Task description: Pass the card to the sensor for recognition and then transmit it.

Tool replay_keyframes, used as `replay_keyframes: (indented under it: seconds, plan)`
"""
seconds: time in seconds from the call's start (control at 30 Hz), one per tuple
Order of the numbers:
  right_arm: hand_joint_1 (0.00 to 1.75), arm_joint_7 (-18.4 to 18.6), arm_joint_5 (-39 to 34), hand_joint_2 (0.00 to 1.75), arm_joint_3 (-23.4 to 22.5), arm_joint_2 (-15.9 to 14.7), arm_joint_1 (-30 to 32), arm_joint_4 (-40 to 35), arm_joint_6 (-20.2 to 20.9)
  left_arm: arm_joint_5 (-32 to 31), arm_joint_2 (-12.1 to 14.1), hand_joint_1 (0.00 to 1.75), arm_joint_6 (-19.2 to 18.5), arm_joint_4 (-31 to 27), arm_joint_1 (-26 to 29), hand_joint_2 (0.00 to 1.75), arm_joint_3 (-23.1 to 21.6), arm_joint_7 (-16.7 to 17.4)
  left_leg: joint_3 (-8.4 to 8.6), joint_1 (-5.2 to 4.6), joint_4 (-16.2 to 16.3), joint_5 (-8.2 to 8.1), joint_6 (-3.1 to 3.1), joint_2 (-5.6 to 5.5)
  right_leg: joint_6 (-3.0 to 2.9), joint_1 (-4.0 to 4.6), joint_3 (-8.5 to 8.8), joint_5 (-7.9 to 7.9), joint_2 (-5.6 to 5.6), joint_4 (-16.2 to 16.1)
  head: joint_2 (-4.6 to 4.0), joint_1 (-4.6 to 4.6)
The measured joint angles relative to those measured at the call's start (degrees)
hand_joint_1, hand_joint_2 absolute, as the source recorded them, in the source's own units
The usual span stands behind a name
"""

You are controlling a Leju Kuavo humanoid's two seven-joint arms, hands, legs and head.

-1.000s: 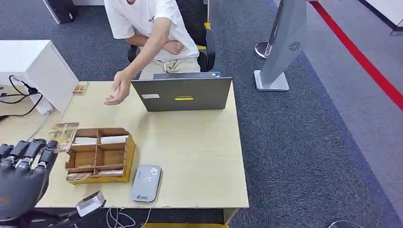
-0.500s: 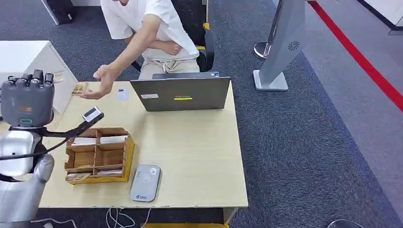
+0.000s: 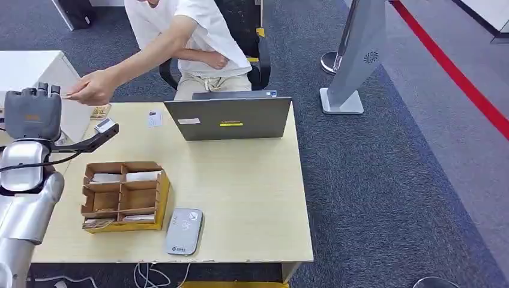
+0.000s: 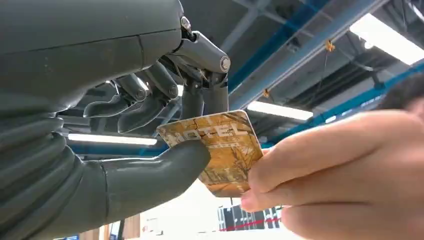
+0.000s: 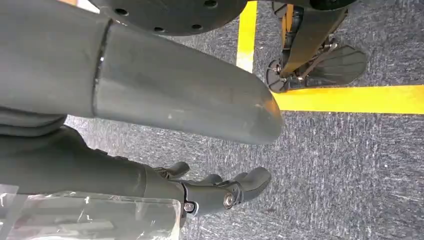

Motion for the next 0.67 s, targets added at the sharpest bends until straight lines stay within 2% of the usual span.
replay_keyframes:
  seconds: [0.23, 0.27, 0.67]
  plan:
    - [0.0, 0.2, 0.0, 0.0, 0.4, -0.1, 0.1, 0.0, 0.0, 0.4, 0.2, 1.75, 0.1, 3.9, -0.7, 1.75, 0.0, 0.0, -0.07, 0.0, 0.0, -0.04, 0.0, 0.3, 0.0, 0.0, -0.2, 0.02, 0.35, 0.0, 0.0, 0.0]
    - [0.0, 0.2, 0.0, 0.0, 0.4, -0.1, 0.1, 0.1, 0.0, 0.4, 0.2, 0.0, 0.1, 4.2, -0.7, 1.75, 0.0, 0.0, -0.08, 0.0, 0.0, -0.04, 0.0, 0.35, 0.0, 0.0, -0.22, 0.02, 0.4, 0.0, 0.0, 0.02]
    - [0.0, 0.0, -0.2, 0.0, 0.4, -0.2, 0.2, 0.2, 0.0, 4.4, 0.3, 0.0, -0.8, 4.8, 0.5, 1.75, 1.2, -1.6, -0.19, 0.01, 0.0, -0.08, -0.05, 0.26, 0.01, 0.0, -0.28, -0.01, 0.3, 0.0, 0.0, 0.02]
